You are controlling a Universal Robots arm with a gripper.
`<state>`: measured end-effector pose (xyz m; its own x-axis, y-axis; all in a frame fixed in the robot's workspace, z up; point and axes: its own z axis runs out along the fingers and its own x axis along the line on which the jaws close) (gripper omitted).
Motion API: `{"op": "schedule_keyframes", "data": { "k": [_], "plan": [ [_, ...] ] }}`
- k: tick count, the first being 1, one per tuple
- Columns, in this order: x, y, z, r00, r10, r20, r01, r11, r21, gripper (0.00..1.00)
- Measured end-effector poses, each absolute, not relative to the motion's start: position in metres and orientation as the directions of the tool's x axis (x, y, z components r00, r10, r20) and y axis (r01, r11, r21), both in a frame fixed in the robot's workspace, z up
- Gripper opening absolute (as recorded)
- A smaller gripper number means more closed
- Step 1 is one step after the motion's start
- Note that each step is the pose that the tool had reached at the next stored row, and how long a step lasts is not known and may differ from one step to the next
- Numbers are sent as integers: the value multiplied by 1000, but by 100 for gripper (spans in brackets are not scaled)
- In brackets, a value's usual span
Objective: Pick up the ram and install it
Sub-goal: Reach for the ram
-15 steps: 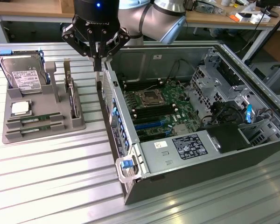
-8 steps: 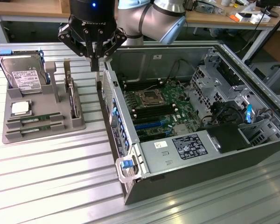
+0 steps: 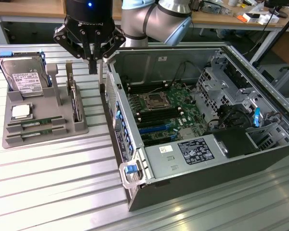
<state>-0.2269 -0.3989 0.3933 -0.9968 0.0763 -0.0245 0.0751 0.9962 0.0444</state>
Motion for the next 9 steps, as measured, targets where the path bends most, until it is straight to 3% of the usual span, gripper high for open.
{"op": "schedule_keyframes", "data": {
  "k": [9],
  "plan": [
    [-234,-399,393,-997,76,-24,75,996,44,11]
  ]
}}
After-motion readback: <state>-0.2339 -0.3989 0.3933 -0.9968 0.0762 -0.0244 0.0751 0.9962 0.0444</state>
